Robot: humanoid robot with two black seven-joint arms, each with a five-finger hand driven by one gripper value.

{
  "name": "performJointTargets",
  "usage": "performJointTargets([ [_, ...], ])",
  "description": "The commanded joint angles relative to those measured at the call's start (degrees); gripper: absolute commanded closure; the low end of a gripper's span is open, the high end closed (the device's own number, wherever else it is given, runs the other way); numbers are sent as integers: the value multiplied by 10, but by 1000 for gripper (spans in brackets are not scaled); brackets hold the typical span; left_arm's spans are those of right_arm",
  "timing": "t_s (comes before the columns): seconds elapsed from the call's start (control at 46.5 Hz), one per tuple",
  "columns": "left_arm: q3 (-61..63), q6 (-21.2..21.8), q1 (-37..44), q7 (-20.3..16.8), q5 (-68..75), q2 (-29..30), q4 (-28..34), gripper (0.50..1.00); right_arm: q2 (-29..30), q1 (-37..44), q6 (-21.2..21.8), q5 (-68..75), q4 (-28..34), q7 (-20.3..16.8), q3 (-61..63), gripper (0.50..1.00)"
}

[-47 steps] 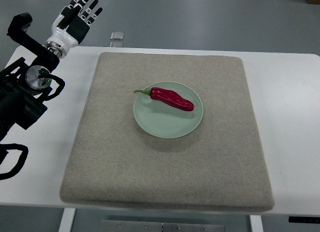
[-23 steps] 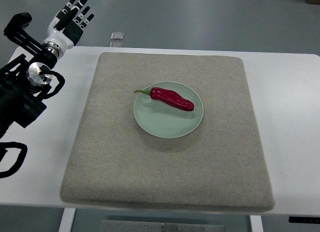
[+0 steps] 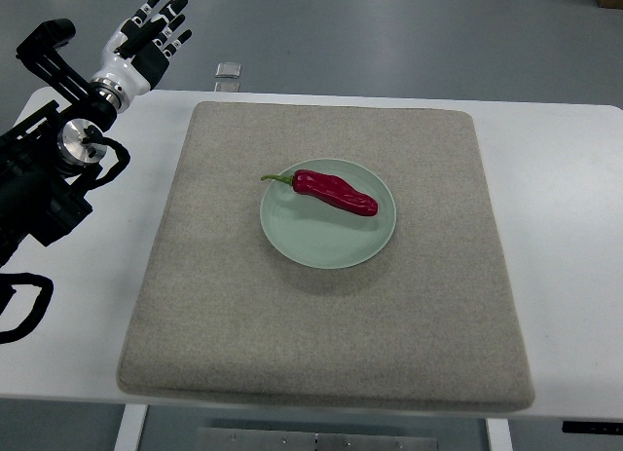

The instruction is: Place red pepper on plate with left hand

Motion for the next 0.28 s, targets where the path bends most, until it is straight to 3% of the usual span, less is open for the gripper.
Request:
performJointTargets([
  [0.0, 1, 0, -1, 0, 4, 1, 0, 508, 0, -1, 0, 3, -1, 0, 3, 572],
  [0.258, 2, 0, -2, 1, 11, 1, 0, 508, 0, 0, 1, -1, 1, 0, 3, 572],
])
